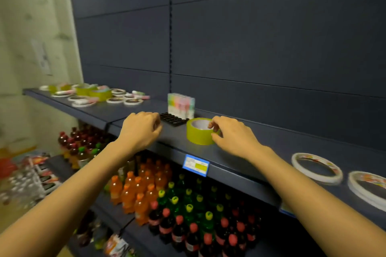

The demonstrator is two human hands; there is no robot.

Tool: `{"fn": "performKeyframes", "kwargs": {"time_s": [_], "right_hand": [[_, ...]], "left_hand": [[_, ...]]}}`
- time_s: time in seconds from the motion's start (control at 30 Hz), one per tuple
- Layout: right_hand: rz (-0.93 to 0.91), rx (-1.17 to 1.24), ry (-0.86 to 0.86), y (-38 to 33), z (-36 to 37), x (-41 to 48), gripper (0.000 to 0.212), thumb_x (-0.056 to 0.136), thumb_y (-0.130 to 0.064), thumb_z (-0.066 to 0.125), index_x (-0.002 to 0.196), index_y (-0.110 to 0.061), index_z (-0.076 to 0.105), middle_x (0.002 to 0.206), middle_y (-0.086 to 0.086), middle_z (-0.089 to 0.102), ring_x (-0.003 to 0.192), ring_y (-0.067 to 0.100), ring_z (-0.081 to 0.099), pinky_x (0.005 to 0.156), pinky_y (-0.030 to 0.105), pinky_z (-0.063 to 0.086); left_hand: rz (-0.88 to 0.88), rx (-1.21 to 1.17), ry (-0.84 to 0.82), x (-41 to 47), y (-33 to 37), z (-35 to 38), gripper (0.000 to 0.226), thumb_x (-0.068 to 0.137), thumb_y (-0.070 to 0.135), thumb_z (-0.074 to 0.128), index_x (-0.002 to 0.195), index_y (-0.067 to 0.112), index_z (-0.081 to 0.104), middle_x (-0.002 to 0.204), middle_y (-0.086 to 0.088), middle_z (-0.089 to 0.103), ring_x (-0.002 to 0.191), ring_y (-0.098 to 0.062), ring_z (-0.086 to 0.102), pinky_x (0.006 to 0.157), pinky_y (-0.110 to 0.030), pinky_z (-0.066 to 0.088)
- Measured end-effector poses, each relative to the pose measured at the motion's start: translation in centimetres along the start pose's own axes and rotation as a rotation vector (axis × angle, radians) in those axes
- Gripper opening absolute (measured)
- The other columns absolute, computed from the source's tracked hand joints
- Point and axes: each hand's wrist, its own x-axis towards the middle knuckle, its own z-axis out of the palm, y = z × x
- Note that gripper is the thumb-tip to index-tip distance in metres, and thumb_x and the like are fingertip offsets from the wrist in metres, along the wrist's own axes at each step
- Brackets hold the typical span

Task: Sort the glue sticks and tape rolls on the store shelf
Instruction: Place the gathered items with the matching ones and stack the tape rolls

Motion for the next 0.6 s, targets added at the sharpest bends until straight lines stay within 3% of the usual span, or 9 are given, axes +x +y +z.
{"fn": "performKeyframes", "kwargs": {"time_s": [0.13,0.33,0.5,0.6], "right_hand": [[-0.062,0.054,-0.029,-4.2,2.0,3.2,0.025,0.092,-0.025,0.047,0.116,-0.026,0.053,0.119,-0.004,0.058,0.106,0.023,0.055,0.074,0.03,0.038],[-0.109,0.055,-0.084,-10.7,5.3,7.8,0.027,0.091,-0.023,0.049,0.117,-0.021,0.055,0.12,0.0,0.058,0.11,0.025,0.054,0.089,0.037,0.047],[-0.099,0.051,-0.136,-15.9,8.7,12.5,0.024,0.093,-0.024,0.047,0.116,-0.021,0.054,0.118,0.0,0.057,0.107,0.024,0.054,0.08,0.036,0.045],[-0.066,0.044,-0.135,-18.8,10.4,15.3,0.024,0.094,-0.024,0.046,0.116,-0.022,0.054,0.118,0.001,0.058,0.106,0.025,0.054,0.08,0.036,0.046]], "left_hand": [[-0.087,0.046,-0.002,-2.1,-5.7,-1.1,0.021,0.09,0.028,0.046,0.09,0.012,0.059,0.1,-0.008,0.067,0.095,-0.029,0.059,0.073,-0.033,0.039],[-0.125,0.045,0.007,-3.3,-14.0,-1.6,0.017,0.089,0.03,0.049,0.086,0.016,0.057,0.098,-0.008,0.067,0.091,-0.029,0.06,0.065,-0.03,0.034],[-0.108,0.031,-0.008,-3.3,-21.1,-1.0,0.014,0.088,0.032,0.049,0.079,0.021,0.05,0.096,-0.005,0.067,0.087,-0.024,0.06,0.062,-0.027,0.033],[-0.101,0.021,-0.022,-2.7,-25.1,-0.5,0.019,0.089,0.033,0.049,0.09,0.017,0.058,0.1,-0.005,0.068,0.09,-0.025,0.062,0.062,-0.027,0.036]]}}
